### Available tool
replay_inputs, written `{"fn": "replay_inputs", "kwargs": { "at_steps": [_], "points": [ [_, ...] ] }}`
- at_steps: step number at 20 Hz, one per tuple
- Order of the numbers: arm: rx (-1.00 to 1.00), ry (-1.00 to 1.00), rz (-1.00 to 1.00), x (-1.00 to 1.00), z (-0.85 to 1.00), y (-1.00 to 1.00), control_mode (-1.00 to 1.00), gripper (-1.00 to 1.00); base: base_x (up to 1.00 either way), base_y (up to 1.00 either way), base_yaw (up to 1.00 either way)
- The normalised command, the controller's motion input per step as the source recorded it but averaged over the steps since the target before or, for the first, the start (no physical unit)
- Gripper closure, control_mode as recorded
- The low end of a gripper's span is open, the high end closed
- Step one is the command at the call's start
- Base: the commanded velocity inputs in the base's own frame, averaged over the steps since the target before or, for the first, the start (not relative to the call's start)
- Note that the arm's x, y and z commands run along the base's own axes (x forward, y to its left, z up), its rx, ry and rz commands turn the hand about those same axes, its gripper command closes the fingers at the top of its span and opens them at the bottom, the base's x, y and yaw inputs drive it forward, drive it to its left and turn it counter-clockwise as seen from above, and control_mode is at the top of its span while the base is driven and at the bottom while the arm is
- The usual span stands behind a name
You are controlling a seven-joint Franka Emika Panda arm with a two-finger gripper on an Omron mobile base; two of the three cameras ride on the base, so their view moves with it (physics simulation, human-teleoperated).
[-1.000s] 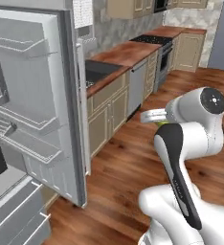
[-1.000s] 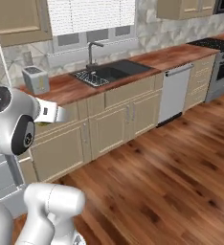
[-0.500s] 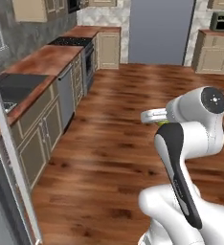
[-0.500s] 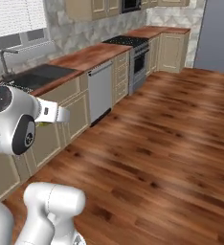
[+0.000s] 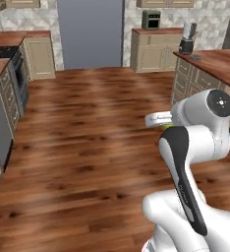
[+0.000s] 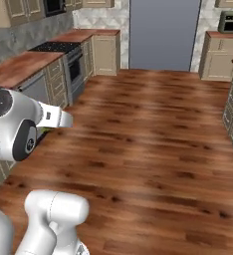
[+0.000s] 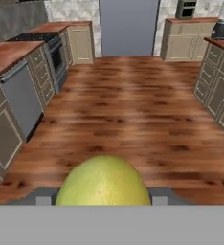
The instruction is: Grab the garlic and lemon from the fridge, place them in the blender, close the lid, and turn on the blender to create a marinade.
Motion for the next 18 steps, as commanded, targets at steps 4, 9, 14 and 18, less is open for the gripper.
{"fn": "replay_inputs", "kwargs": {
  "at_steps": [4, 9, 14, 18],
  "points": [
    [0.00, 0.00, 0.00, 0.00, 0.00, 0.00, 1.00, 1.00, 0.93, 0.00, -0.50],
    [0.00, 0.00, 0.00, 0.00, 0.00, 0.00, 1.00, 1.00, 1.00, 0.16, -0.46],
    [0.00, 0.00, 0.00, 0.00, 0.00, 0.00, 1.00, 1.00, 1.00, 0.32, -0.43],
    [0.00, 0.00, 0.00, 0.00, 0.00, 0.00, 1.00, 1.00, 1.00, 0.45, -0.41]
  ]
}}
